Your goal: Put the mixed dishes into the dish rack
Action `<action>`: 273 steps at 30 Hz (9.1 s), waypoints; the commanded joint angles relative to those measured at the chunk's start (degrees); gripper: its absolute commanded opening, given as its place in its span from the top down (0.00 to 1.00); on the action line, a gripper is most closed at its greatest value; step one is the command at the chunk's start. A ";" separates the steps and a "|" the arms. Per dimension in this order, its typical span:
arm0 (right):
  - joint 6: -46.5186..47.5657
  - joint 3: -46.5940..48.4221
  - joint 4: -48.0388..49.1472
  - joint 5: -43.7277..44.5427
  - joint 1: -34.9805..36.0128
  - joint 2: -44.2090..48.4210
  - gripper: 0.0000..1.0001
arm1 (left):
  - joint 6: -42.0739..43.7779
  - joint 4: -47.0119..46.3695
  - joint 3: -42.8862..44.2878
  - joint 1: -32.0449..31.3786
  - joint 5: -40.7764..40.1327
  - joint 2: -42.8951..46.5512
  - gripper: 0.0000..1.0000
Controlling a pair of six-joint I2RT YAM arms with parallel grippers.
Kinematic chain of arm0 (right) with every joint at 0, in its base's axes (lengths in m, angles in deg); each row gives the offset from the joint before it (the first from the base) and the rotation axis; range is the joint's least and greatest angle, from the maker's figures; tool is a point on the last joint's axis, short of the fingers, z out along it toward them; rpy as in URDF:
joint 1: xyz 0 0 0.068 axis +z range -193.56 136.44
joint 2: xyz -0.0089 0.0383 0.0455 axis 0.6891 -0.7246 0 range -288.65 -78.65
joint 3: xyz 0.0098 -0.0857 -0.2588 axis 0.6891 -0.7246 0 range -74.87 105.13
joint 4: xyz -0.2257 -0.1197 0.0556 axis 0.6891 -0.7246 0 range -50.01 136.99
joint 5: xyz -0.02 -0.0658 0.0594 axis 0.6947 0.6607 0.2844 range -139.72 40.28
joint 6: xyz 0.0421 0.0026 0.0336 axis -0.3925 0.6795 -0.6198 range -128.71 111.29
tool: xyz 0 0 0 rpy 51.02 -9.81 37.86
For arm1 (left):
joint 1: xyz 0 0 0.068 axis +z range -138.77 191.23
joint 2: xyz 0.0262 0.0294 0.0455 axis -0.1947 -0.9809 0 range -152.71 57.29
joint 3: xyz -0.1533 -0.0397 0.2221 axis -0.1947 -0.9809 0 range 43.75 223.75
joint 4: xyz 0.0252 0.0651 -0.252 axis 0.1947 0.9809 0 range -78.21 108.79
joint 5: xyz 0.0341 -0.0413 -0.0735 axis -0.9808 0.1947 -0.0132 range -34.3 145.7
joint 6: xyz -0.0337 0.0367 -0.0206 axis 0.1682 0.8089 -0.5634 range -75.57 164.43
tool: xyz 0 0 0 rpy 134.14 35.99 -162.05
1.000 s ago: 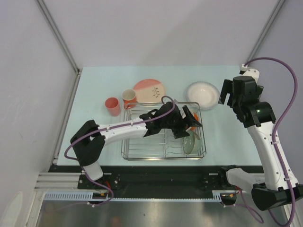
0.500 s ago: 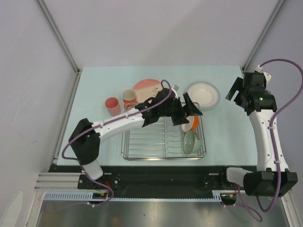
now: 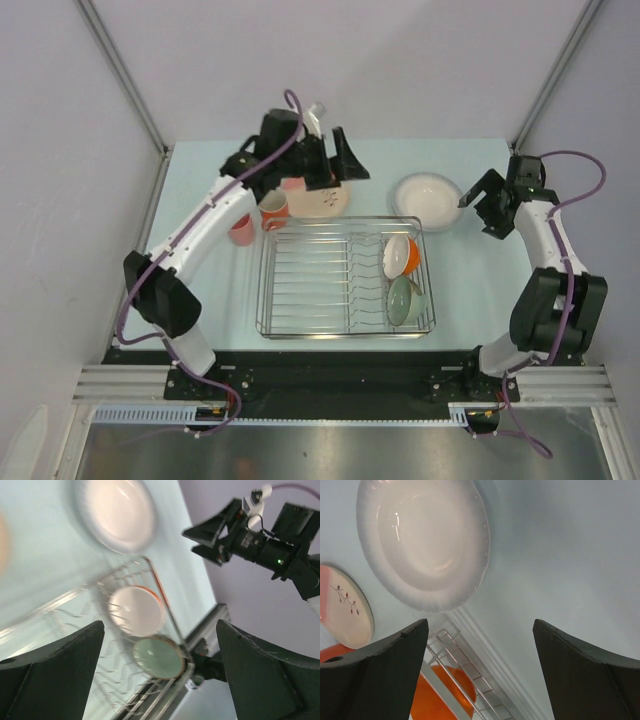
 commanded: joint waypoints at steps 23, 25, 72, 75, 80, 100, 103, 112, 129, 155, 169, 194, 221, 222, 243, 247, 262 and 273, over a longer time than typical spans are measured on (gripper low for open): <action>-10.64 -1.04 34.66 -17.87 -1.54 -30.17 0.35 | 39.59 31.61 10.87 30.40 14.69 -1.12 0.00; -11.08 -1.04 34.93 -19.02 -1.45 -31.58 0.39 | 40.11 32.93 10.69 30.40 14.86 -1.47 0.00; 58.95 12.87 29.62 17.10 37.65 5.23 1.00 | 66.92 48.31 -1.09 30.75 12.58 1.60 0.00; 63.70 11.45 29.22 14.57 38.89 7.26 1.00 | 66.92 47.70 -1.26 30.75 12.23 1.86 0.00; 72.05 10.04 27.28 13.24 39.77 8.58 1.00 | 65.96 46.38 -1.88 30.75 12.84 2.04 0.00; 89.02 7.22 17.61 12.62 45.57 13.68 1.00 | 62.71 41.90 -3.72 30.75 13.98 0.20 0.00; 88.41 7.14 16.30 12.45 45.92 13.42 1.00 | 62.53 41.81 -3.81 30.75 14.07 0.11 0.00; 88.59 6.87 16.29 11.83 46.10 10.87 1.00 | 61.65 38.56 -6.09 30.84 14.34 2.48 0.00; 87.09 3.27 18.31 7.88 43.82 6.39 1.00 | 60.95 39.44 -5.83 30.75 15.57 -0.16 0.00; 97.38 0.99 12.52 20.27 54.19 2.60 1.00 | 61.39 37.85 -6.54 30.75 16.36 -2.35 0.00; 91.66 -2.97 5.40 20.09 57.88 2.17 0.99 | 61.47 37.76 -5.66 30.66 17.76 -4.20 0.00; 88.41 -2.97 18.21 23.43 60.51 9.10 0.00 | 62.97 38.38 -5.66 30.66 17.24 -5.61 0.00; 5.71 70.32 3.64 -21.83 19.56 -48.62 0.00 | 45.66 18.25 38.68 26.71 0.12 -24.93 0.00; 5.36 70.24 4.16 -22.53 19.38 -49.59 0.00 | 45.92 19.30 41.25 26.53 -0.34 -27.90 0.00; 8.61 57.85 8.47 -25.26 21.75 -51.97 0.00 | 32.91 16.67 36.70 23.37 -9.73 -37.24 0.00; 7.90 57.94 8.91 -25.79 22.45 -52.94 0.01 | 32.21 16.06 38.81 22.93 -12.12 -40.84 0.00; 6.85 60.31 7.77 -27.89 24.74 -58.56 0.11 | 30.89 16.50 39.34 22.93 -3.60 -49.11 0.00; 5.45 56.71 8.21 -32.28 24.74 -61.11 0.22 | 29.75 16.67 38.29 22.75 3.43 -51.48 0.00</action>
